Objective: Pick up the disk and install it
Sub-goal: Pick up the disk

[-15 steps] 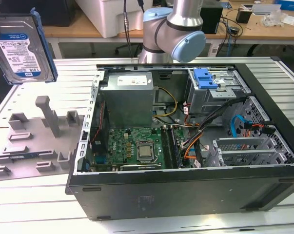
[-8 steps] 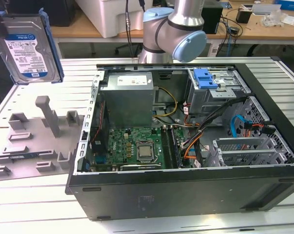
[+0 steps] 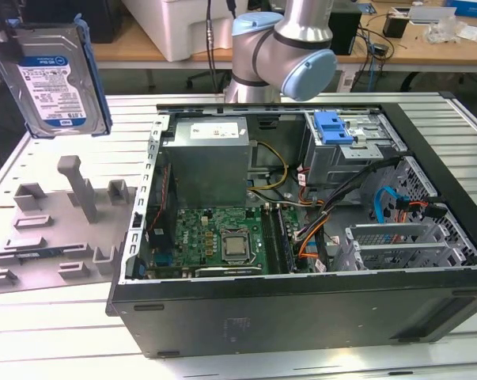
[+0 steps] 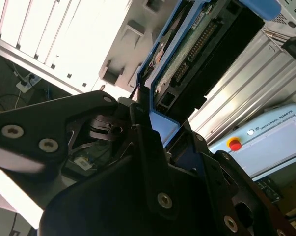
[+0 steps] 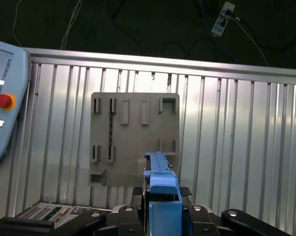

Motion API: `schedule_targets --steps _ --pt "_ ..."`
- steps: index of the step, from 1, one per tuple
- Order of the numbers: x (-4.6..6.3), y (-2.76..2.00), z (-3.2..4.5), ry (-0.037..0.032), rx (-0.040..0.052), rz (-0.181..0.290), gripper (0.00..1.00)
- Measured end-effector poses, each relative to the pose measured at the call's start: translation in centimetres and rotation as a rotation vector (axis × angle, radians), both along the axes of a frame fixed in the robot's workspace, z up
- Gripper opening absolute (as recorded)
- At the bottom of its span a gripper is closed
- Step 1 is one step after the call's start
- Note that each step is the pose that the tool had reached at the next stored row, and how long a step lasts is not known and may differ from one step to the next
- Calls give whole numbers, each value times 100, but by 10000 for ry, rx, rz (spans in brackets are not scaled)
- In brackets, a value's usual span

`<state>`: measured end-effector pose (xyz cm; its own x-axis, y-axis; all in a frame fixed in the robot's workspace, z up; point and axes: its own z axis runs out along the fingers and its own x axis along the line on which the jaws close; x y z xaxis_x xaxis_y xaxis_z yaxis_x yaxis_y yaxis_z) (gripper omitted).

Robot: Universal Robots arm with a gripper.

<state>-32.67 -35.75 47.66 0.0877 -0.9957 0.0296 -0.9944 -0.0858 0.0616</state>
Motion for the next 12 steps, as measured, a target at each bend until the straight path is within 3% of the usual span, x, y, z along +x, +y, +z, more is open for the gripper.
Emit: schedule_targets --steps 5,12 --pt "129 -33 4 28 0 0 37" --pt "129 -34 4 28 0 0 37"
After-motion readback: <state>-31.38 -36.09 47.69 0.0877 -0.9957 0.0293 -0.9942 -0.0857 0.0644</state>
